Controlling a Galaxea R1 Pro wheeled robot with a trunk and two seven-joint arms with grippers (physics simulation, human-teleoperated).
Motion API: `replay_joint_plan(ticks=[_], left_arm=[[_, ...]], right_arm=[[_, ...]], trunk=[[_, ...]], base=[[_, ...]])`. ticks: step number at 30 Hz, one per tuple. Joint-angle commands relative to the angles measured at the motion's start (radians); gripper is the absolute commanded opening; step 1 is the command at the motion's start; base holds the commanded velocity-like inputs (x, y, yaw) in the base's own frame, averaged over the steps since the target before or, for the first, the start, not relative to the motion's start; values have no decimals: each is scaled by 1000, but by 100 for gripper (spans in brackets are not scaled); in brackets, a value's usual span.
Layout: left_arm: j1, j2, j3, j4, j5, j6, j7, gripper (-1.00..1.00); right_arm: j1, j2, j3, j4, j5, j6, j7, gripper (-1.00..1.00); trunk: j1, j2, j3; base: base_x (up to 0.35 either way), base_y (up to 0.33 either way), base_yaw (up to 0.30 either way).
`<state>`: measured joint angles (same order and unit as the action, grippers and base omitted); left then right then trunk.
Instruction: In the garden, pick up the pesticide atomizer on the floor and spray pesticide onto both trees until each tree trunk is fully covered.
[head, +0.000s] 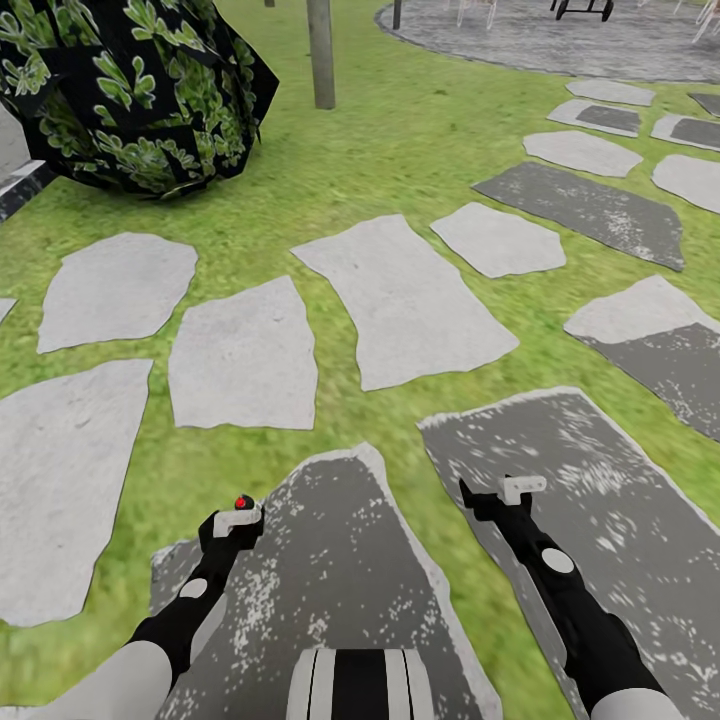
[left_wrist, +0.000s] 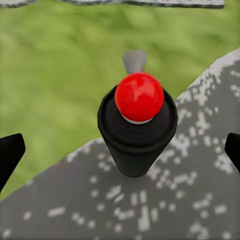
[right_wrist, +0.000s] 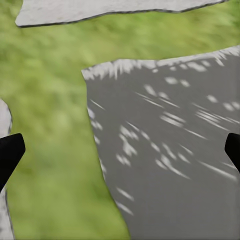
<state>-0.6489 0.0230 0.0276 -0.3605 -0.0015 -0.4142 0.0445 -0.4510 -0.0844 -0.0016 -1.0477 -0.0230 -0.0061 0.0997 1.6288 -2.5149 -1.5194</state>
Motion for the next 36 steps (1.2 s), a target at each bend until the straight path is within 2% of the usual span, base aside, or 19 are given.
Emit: replay_joint_plan(ticks=[1, 26, 36], left_arm=[[0, 0, 0, 0, 0, 0, 0, 100], [0, -2, 0, 0, 0, 0, 0, 100], [0, -2, 0, 0, 0, 0, 0, 100]], right_arm=[[0, 0, 0, 0, 0, 0, 0, 100], [0, 0, 0, 0, 0, 0, 0, 100], [0, 0, 0, 0, 0, 0, 0, 100]], trunk=[[0, 0, 0], [0, 0, 0], [0, 0, -8]], base=[[8, 5, 0], [32, -19, 0], [0, 0, 38]])
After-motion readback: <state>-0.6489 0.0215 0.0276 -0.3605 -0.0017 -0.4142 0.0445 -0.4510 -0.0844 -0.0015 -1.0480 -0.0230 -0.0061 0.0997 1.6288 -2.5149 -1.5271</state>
